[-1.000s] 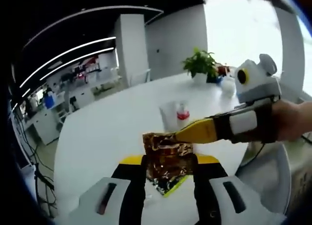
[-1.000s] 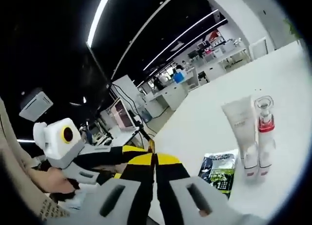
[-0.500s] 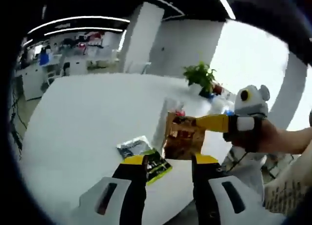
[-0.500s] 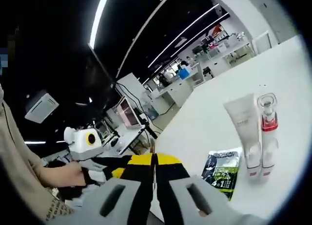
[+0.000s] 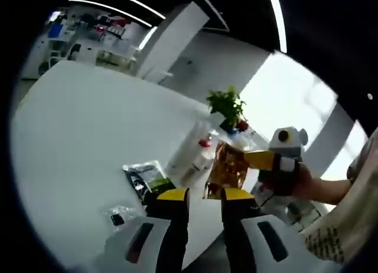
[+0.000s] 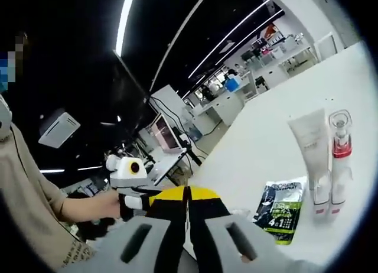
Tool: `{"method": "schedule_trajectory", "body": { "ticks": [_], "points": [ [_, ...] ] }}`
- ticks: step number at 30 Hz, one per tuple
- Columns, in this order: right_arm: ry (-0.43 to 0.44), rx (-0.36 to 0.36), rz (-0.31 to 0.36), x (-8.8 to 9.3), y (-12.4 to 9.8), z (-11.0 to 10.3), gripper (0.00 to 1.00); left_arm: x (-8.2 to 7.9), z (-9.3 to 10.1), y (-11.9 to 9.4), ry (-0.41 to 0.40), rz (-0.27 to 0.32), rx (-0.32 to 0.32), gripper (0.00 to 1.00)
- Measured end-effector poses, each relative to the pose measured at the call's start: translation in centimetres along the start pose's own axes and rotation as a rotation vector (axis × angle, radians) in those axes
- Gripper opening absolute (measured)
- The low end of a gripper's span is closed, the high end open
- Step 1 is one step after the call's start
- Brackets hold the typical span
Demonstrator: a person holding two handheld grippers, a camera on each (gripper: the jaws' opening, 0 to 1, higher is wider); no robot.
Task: Arrange the skincare products in the storage area until every visible bottle or jar stands upright without overlapping.
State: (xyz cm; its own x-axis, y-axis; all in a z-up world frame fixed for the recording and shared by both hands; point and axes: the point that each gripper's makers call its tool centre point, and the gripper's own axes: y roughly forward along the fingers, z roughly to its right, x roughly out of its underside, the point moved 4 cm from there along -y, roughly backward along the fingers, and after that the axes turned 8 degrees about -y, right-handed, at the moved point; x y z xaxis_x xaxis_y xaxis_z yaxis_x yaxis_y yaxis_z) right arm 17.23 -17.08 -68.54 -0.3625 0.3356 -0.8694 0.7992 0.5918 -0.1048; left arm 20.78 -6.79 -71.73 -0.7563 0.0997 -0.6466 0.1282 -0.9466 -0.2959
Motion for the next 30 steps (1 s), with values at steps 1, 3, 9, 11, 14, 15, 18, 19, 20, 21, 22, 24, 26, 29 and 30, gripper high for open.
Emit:
{"method": "schedule_trajectory", "body": {
  "ticks": [1, 3, 9, 11, 14, 15, 18, 19, 20, 21, 22, 24, 26, 29, 30],
  "points": [
    [0.001, 0.002, -0.003, 0.1, 0.1, -0.1, 0.01, 0.1, 0.0, 0.1, -0.005, -0.002, 0.005, 0.12],
    [-0.002, 0.007, -0.011, 0.3, 0.2, -0.1, 0.01, 0.2, -0.1, 0.3, -0.008, -0.008, 0.015, 0.07],
    [-0.018, 0.045, -0.031, 0.5, 0.1, 0.6, 0.01, 0.4, -0.6, 0.5, -0.047, -0.012, 0.028, 0.00],
    [-0.030, 0.064, -0.046, 0.7, 0.3, 0.7, 0.01, 0.6, -0.6, 0.5, -0.080, -0.015, 0.034, 0.00],
    [-0.063, 0.086, -0.079, 0.9, 0.7, 0.9, 0.01, 0.9, -1.0, 0.5, -0.123, -0.024, 0.025, 0.00],
    [-0.075, 0.092, -0.091, 1.0, 0.8, 0.9, 0.01, 1.1, -1.1, 0.5, -0.138, -0.028, 0.020, 0.00],
    [-0.111, 0.109, -0.117, 1.2, 1.6, 1.1, 0.01, 1.7, -1.4, 0.2, -0.170, -0.026, 0.008, 0.00],
    [-0.130, 0.115, -0.136, 1.3, 1.9, 1.0, 0.01, 1.8, -1.6, 0.1, -0.184, -0.023, 0.002, 0.00],
    [-0.144, 0.118, -0.150, 1.5, 2.2, 1.1, 0.01, 2.0, -1.7, -0.1, -0.199, -0.023, -0.003, 0.00],
    [-0.156, 0.124, -0.165, 1.6, 2.5, 1.1, 0.01, 2.2, -1.9, -0.2, -0.211, -0.022, -0.007, 0.00],
    [-0.175, 0.132, -0.188, 1.9, 2.8, 1.2, 0.01, 2.4, -2.2, -0.4, -0.224, -0.018, -0.013, 0.00],
    [-0.211, 0.130, -0.218, 2.2, 3.4, 1.3, 0.01, 2.7, -2.6, -0.6, -0.239, -0.016, -0.022, 0.00],
    [-0.222, 0.137, -0.239, 2.7, 3.9, 1.6, 0.01, 2.9, -3.1, -0.8, -0.257, -0.020, -0.035, 0.00],
    [-0.255, 0.142, -0.282, 3.4, 4.8, 2.1, 0.01, 3.0, -3.7, -1.0, -0.271, -0.026, -0.048, 0.00],
    [-0.260, 0.143, -0.291, 3.5, 5.1, 2.2, 0.01, 3.0, -4.0, -1.1, -0.278, -0.024, -0.052, 0.00]
  ]
}}
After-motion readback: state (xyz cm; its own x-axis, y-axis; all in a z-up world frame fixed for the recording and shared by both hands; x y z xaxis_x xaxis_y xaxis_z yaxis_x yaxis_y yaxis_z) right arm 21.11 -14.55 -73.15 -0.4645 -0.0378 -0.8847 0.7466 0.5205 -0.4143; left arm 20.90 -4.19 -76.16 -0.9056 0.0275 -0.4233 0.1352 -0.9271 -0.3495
